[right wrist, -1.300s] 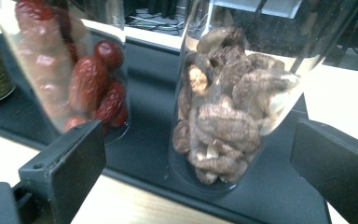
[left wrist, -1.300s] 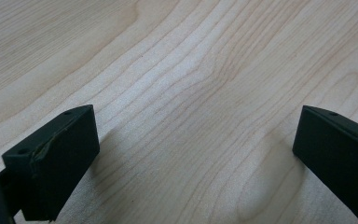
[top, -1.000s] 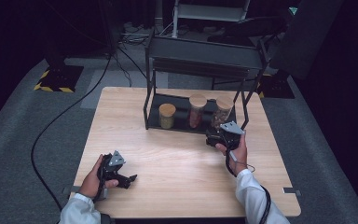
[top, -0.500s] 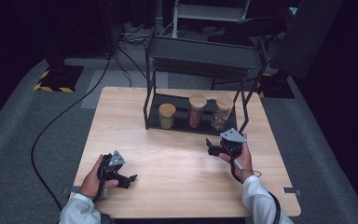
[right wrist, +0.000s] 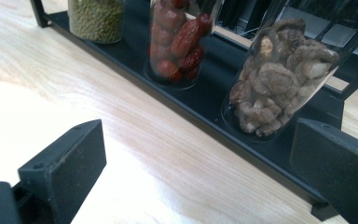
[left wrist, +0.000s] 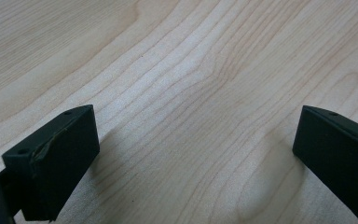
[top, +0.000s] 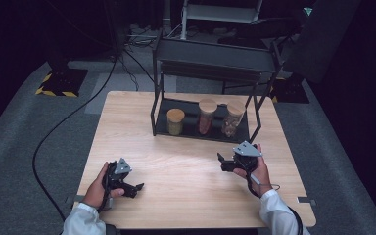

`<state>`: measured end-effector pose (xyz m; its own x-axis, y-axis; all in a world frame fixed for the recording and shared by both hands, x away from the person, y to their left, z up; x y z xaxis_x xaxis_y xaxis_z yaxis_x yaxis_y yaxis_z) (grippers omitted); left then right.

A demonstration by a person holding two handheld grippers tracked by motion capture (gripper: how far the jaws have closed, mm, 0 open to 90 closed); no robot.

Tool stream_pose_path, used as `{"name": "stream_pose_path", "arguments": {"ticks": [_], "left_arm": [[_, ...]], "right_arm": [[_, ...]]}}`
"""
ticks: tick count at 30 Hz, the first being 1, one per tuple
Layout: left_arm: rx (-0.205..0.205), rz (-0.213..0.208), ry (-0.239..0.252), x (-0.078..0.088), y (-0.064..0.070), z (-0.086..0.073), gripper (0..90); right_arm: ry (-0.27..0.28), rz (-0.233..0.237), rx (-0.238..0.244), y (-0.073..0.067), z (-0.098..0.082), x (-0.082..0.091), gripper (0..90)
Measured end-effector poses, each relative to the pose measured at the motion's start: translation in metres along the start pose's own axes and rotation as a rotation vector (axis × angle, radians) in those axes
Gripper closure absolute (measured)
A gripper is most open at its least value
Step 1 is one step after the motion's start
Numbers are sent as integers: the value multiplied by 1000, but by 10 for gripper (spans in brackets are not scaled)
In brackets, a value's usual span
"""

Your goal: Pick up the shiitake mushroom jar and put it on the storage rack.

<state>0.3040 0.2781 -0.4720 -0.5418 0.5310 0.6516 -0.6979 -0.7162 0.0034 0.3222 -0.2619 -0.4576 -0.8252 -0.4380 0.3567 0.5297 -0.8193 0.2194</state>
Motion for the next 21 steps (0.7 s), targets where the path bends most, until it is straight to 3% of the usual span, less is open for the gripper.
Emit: {"name": "stream_pose_path", "arguments": {"ticks": [15,21], "left_arm": [[0,0,0,0,0,0,2],[0,0,0,0,0,0,2]], "right_arm": [[-50,62,91,7,-13,16,30],[-69,83,105,13,-19,21,30]]}}
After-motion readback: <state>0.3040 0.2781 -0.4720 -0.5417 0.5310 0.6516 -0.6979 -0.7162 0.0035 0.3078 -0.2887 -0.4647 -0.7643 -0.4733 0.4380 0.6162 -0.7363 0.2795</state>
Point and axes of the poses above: each handheld gripper's, and its own axes: x roughly backward along the jaws, z roughly out of its top, y roughly to its right, the point moved 3 cm from there along -x, roughly forward along the jaws, and after that the axes turned 6 degrees about y, right-handed, at the moved point
